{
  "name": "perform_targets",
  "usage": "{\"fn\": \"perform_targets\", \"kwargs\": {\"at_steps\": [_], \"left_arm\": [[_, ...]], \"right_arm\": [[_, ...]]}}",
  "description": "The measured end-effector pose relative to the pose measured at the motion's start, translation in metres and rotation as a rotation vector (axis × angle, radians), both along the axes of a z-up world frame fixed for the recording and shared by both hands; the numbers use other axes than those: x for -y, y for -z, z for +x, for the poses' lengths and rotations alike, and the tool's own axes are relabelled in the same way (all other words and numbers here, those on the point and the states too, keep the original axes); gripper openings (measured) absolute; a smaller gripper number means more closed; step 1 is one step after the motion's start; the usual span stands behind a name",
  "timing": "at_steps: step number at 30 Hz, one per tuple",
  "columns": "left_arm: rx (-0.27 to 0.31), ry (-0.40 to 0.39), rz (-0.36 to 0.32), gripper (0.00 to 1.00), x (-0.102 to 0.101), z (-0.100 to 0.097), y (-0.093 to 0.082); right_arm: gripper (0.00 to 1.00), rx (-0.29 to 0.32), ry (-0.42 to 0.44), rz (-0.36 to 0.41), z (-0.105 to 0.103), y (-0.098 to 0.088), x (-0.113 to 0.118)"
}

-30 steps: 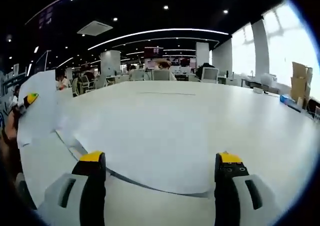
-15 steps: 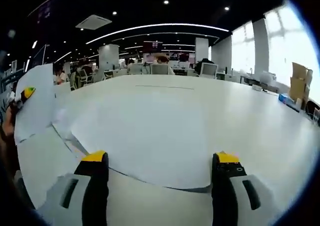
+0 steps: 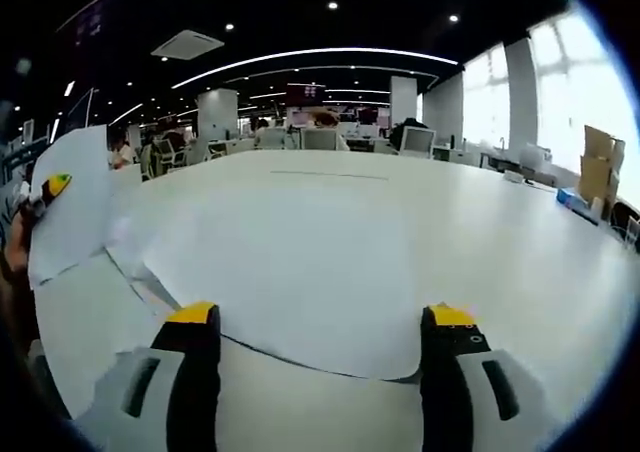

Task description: Organize the stack of printing papers by aligning and flattening the scattered papers on the table

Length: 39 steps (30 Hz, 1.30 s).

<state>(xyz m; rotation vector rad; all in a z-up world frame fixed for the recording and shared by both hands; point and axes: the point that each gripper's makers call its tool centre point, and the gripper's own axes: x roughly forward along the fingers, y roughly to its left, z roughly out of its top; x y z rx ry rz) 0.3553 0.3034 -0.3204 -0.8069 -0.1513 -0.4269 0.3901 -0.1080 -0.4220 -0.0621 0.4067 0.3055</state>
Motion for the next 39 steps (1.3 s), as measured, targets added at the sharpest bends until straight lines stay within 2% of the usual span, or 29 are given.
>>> {"fn": "perform_targets", "kwargs": {"at_steps": [12,39], "left_arm": [[-0.001,0.002,-0.001,0.06,0.001,-0.001,0.000],[-0.003,0.007,-0.010,0.06,0.004,-0.002,0.000]], "right_arm": [[0.70,-0.002,-0.019,-0.001,-0.002,-0.002,-0.003],[0.44,-0.005,-0.110,0.000,-0.008,-0.005,-0.023]]}}
